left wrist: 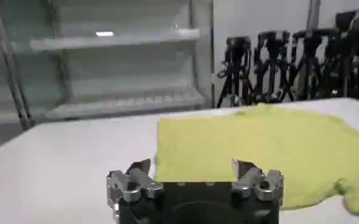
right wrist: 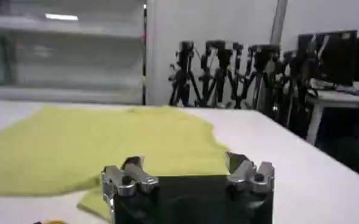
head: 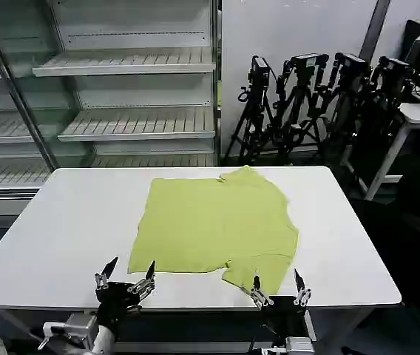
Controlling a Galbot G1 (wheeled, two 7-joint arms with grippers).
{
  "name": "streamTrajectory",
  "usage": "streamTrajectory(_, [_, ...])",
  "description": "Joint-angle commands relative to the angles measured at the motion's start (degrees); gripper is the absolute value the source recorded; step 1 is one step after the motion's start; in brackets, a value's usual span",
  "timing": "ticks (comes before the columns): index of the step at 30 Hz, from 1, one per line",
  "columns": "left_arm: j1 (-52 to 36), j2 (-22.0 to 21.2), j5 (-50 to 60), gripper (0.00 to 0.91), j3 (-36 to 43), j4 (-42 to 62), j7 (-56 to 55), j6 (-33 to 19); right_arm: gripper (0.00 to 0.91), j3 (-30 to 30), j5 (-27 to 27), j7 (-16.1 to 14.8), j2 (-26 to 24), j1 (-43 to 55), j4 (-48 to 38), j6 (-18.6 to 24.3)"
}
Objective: Fold and organize the clothes.
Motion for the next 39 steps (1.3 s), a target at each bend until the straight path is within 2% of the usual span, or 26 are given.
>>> streamTrajectory(1, [-6.5,1.9,-8.5,0.907,0.7,8.2,-4.8,3.3,0.907,-2.0,-2.0,2.0,0.5,0.1,-1.5,-1.9])
streamTrajectory(16, [-8.8,3.1,-9.4,0.907,1.3,11.5,-5.8,3.3,0.907,-2.7,2.6,2.6,1.0,0.3,-2.7,-4.5])
streamTrajectory(17, [-8.9,3.0,-9.4,0.584,1.3,11.6,-5.8,3.3,0.907,-2.8,2.9,2.7,1.0,0.3,-2.8,-4.8])
streamTrajectory(18, [-8.9,3.0,-9.4,0.242,1.4,11.7,-5.8,3.3,0.856,-2.8,3.7,2.9,1.1,0.3,-2.8,-5.2])
streamTrajectory(19, [-8.9,3.0,-9.5,0.02,1.5,11.7,-5.9,3.2,0.615,-2.8,4.6,3.1,1.1,0.2,-2.8,-5.6])
streamTrajectory(20, [-8.8,3.0,-9.5,0.02,1.5,11.7,-5.9,3.2,0.544,-2.7,5.8,3.2,1.1,0.3,-2.8,-6.1])
streamTrajectory(21, [-8.8,2.9,-9.6,0.02,1.5,11.6,-6.0,3.2,0.343,-2.7,6.3,3.2,1.0,0.3,-2.8,-6.2])
streamTrajectory(22, [-8.8,2.9,-9.6,0.02,1.5,11.6,-6.0,3.2,0.242,-2.6,6.8,3.1,1.1,0.3,-3.0,-6.3])
streamTrajectory(23, [-8.7,2.9,-9.7,0.02,1.5,11.5,-6.1,3.2,0.091,-2.6,6.9,3.1,1.1,0.3,-3.0,-6.3])
streamTrajectory(25, [-8.7,3.0,-9.9,0.02,1.4,11.4,-6.2,3.2,0.0,-2.7,7.9,3.1,1.1,0.3,-3.0,-6.5])
streamTrajectory(30, [-8.4,3.0,-10.3,0.02,1.4,11.3,-6.2,3.2,0.0,-3.0,8.9,3.0,1.3,0.3,-3.2,-6.6])
streamTrajectory(39, [-7.7,2.5,-11.6,0.02,0.8,10.3,-6.2,3.1,0.0,-2.9,9.1,1.7,1.4,-0.2,-1.9,-3.9])
